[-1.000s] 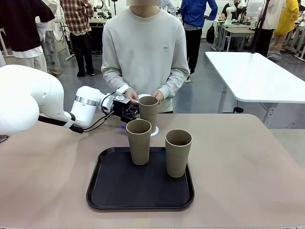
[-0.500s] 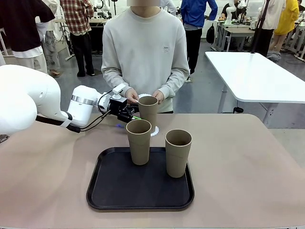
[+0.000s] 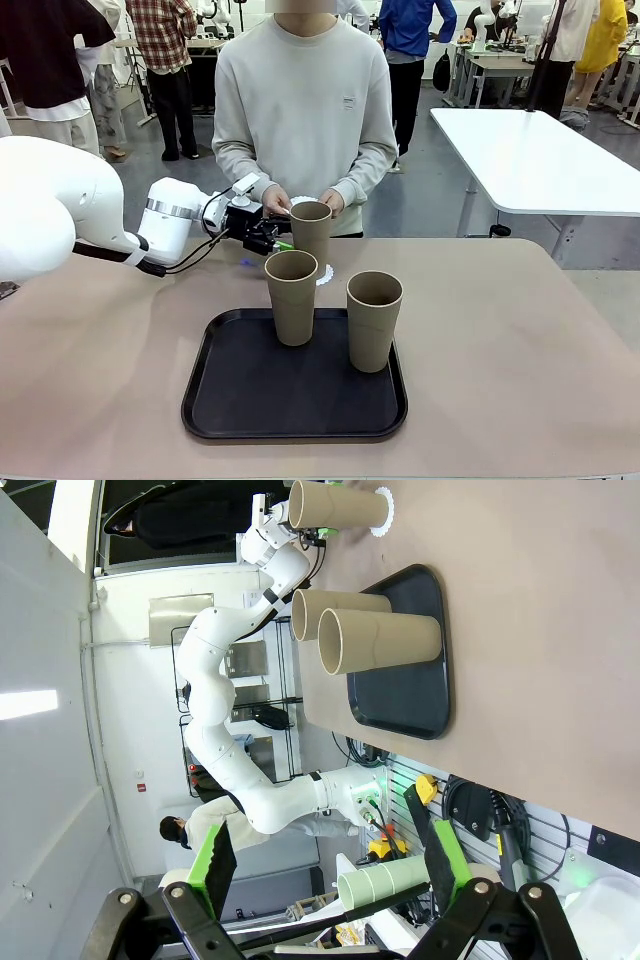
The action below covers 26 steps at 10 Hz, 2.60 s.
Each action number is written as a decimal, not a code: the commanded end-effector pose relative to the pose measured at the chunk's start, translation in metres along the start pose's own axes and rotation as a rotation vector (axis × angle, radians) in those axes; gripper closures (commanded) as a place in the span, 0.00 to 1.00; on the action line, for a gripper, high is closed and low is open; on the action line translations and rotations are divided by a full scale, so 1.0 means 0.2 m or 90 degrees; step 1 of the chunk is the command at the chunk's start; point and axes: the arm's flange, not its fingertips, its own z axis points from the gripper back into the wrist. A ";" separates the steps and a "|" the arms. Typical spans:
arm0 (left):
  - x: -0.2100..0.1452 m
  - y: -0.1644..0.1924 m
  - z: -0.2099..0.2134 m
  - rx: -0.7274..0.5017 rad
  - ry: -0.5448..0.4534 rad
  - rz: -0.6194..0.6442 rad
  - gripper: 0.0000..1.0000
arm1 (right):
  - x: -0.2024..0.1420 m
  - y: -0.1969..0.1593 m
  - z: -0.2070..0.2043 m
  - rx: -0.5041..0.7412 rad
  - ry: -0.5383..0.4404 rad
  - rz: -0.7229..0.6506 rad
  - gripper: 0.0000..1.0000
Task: Place coasters on the table and set cups on them.
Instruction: Pick up one Reusable plastic cup and place it on a coaster set by the human.
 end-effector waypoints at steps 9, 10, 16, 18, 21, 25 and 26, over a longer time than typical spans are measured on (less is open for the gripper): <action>0.25 -0.40 0.24 0.049 0.135 0.058 0.00 | 0.00 0.00 0.00 0.007 0.001 0.004 0.00; 0.30 -0.48 0.24 0.085 0.140 0.104 0.00 | 0.00 0.00 0.00 0.007 0.001 0.004 0.00; 0.80 -0.92 0.11 0.280 0.375 0.299 0.00 | 0.00 0.00 0.00 0.007 0.001 0.004 0.00; 0.99 -1.01 0.09 0.316 0.471 0.368 0.00 | 0.00 0.00 0.00 0.007 0.001 0.004 0.00; 1.19 -1.06 0.08 0.384 0.597 0.462 0.00 | 0.00 0.00 0.00 0.007 0.001 0.004 0.00; 1.28 -1.12 0.07 0.466 0.691 0.544 0.00 | 0.00 0.00 0.00 0.007 0.001 0.004 0.00; 1.29 -1.13 0.07 0.474 0.696 0.506 0.00 | 0.00 0.00 0.00 0.007 0.001 0.004 0.00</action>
